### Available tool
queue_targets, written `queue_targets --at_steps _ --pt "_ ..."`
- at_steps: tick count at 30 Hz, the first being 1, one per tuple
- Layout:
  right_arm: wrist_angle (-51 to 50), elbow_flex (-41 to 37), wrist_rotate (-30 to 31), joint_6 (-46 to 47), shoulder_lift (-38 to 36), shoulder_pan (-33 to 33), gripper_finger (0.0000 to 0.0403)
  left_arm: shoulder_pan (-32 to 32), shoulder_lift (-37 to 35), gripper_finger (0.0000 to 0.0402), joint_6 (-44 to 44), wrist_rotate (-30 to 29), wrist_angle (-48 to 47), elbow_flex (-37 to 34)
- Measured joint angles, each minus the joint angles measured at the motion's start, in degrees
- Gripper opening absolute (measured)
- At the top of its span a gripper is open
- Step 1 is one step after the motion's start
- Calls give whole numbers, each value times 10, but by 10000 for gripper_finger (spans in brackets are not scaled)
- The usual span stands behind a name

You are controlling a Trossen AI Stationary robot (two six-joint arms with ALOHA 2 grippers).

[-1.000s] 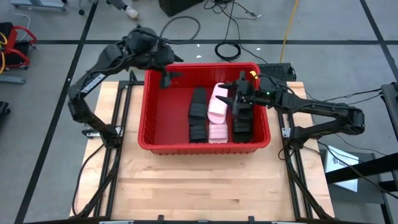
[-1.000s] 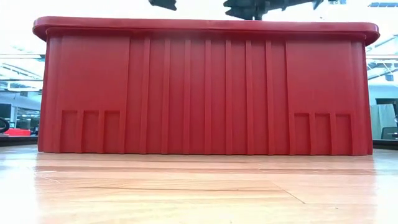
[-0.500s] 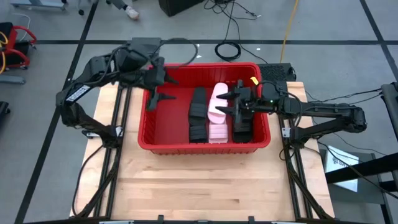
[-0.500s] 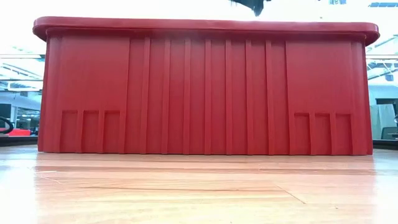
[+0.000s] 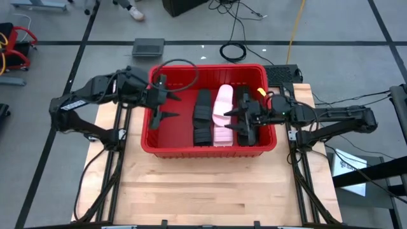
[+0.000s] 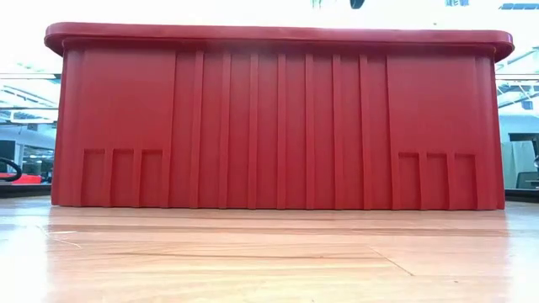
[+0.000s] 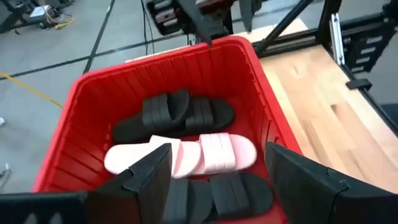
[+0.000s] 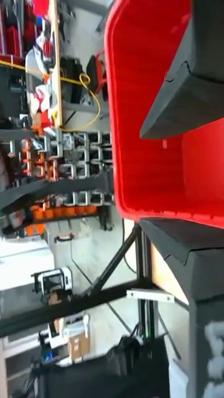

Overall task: Pick and place slides into bin
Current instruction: Return to Home Position

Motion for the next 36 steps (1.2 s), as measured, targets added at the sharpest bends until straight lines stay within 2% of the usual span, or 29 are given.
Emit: queue_targets --at_steps 8,11,17,22,28,33,36 --pt "28 -16 1 11 0 38 208 -27 -135 250 -53 -40 174 -205" --pt "56 -27 1 12 -3 39 208 -52 -183 250 -66 -42 243 -269" --pt "71 -30 1 21 -5 39 208 -93 -262 250 -89 -84 341 -381" --pt "69 -31 1 21 -5 39 208 -123 -306 250 -113 -134 381 -447" --pt "69 -31 2 12 -5 52 208 -174 -328 250 -116 -152 446 -522" --pt "71 -31 2 -2 -8 75 208 -205 -344 250 -113 -201 451 -563" --pt "73 -31 2 1 -12 87 208 -210 -362 250 -106 -207 449 -570"
